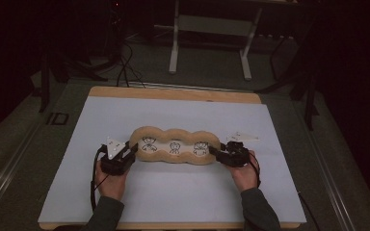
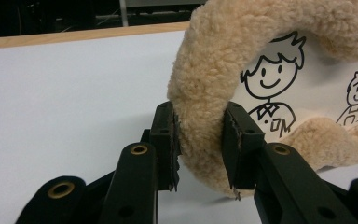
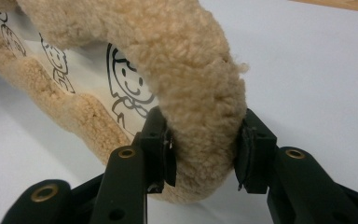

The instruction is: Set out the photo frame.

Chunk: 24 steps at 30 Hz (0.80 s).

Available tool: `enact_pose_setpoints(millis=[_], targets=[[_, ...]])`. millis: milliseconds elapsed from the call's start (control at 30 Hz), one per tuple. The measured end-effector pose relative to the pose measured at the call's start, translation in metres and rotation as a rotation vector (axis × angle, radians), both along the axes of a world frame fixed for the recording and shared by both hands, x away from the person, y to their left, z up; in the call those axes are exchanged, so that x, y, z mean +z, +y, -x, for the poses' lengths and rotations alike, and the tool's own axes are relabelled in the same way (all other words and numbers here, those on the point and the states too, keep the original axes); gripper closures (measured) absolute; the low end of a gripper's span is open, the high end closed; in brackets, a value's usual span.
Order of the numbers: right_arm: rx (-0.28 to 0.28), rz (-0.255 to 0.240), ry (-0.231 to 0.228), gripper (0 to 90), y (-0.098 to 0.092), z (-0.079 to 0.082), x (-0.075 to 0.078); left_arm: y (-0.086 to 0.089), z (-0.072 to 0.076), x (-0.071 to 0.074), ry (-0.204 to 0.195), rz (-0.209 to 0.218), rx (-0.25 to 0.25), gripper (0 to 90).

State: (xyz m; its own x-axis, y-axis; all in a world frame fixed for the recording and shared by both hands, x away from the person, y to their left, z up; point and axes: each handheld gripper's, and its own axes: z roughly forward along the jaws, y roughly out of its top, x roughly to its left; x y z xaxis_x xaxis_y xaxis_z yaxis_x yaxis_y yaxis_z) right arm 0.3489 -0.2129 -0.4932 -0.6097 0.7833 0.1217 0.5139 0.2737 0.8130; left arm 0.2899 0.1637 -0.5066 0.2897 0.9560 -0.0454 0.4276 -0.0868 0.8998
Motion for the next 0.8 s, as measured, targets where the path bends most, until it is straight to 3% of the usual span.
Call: enact_pose_setpoints(millis=[800], targets=[[-0.026, 0.002, -0.018, 61.1, 0.0005, -0.0014, -0.0078, -0.0028, -0.0047, -0.0075, 0.024, -0.016, 0.005, 68.6]])
